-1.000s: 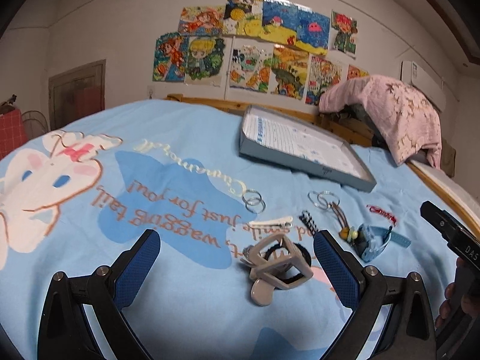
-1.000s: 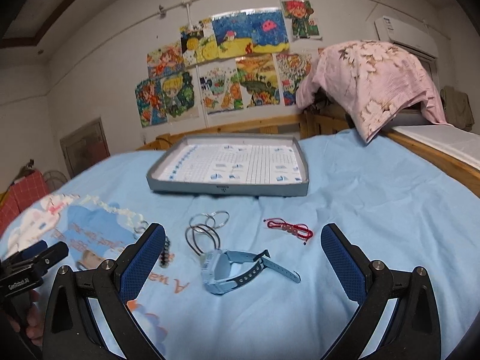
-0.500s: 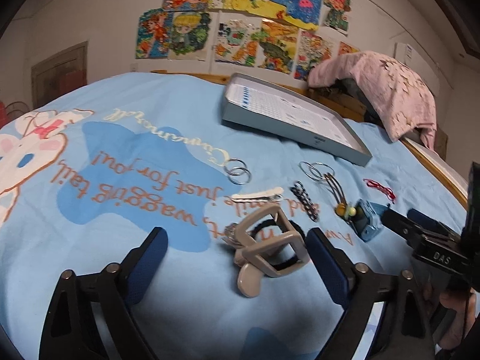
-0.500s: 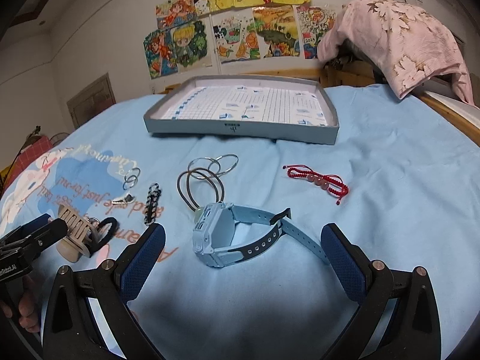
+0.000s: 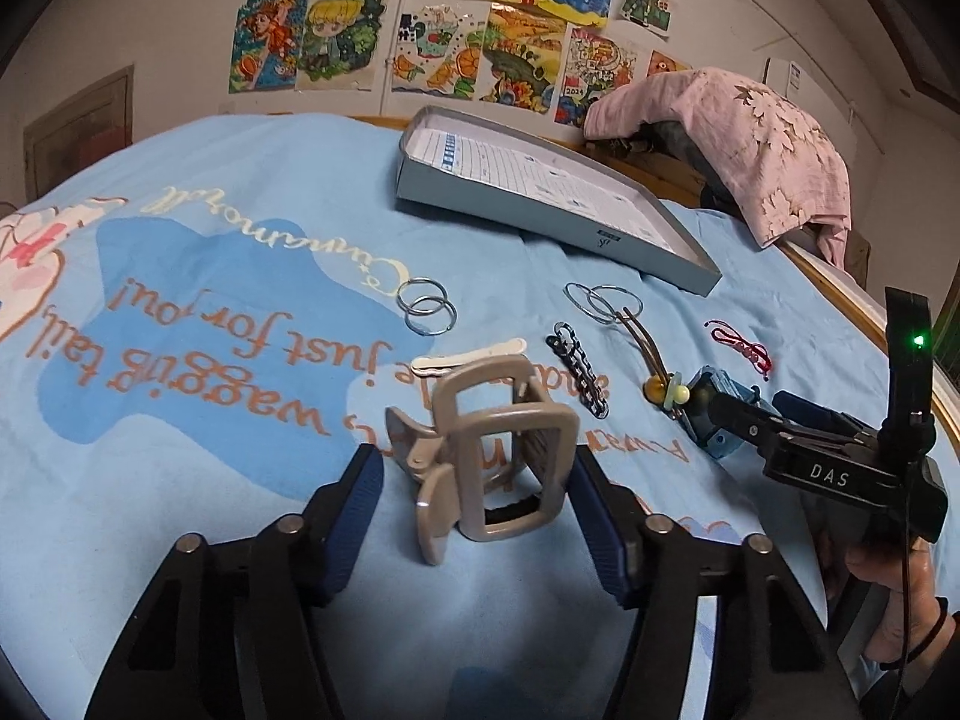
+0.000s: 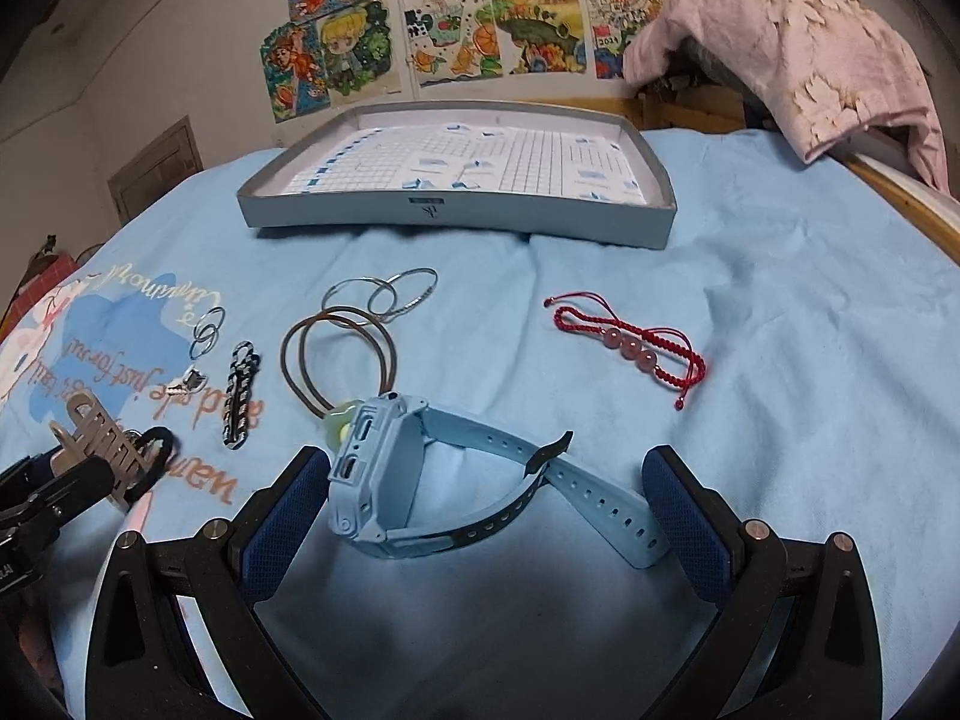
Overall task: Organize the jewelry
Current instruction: 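Grasp the beige claw clip with the left tool while the right tool grasps the blue smartwatch, then carry the claw clip and smartwatch into the grey tray and open both tools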
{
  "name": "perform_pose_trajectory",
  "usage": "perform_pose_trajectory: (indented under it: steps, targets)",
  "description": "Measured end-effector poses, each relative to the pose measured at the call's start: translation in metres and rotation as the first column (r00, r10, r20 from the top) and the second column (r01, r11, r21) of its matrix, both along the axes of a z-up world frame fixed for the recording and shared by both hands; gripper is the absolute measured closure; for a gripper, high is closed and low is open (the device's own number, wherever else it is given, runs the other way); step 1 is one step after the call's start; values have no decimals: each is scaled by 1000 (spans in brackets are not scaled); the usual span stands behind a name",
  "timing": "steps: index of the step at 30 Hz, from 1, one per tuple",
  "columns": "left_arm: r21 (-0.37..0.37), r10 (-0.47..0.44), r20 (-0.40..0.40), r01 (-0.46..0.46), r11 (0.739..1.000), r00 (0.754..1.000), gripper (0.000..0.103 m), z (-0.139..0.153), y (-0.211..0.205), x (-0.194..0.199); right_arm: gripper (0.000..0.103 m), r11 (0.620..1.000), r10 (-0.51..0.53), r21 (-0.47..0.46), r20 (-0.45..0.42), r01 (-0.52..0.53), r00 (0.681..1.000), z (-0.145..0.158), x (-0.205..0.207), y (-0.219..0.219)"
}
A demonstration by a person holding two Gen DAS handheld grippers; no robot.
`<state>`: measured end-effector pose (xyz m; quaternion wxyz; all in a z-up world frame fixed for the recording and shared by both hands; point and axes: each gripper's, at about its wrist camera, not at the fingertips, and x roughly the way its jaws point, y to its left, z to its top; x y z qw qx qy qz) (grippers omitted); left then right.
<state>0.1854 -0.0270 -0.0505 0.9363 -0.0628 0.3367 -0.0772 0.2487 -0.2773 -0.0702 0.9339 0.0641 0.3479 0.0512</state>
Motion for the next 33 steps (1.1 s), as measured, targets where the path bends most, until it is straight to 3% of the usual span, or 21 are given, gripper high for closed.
perform_pose_trajectory:
  steps: [7, 10, 13, 16, 26, 33]
  targets:
    - [-15, -4, 9, 4, 1000, 1000, 50, -1, 1, -1, 5, 1000, -2, -25, 1, 2, 1000, 1, -4, 6]
    - [-19, -5, 15, 5, 1000, 1000, 50, 0, 1, -3, 13, 1000, 5, -30, 14, -5, 1000, 2, -6, 7]
    - [-22, -6, 26, 7, 1000, 1000, 51, 0, 2, -5, 31, 999, 49, -19, 9, -49, 999, 1, -7, 10]
    - [-18, -11, 40, 12, 1000, 999, 51, 2, 1, -9, 35, 998, 55, -42, 2, -55, 998, -1, -8, 15]
    - [-24, -40, 105, 43, 999, 994, 51, 12, -1, -21, 59, 997, 78, 8, 24, -78, 997, 3, -14, 10]
    - [-34, -76, 148, 82, 996, 986, 51, 19, -4, -29, 63, 994, 89, 53, 78, -94, 993, 17, -30, 7]
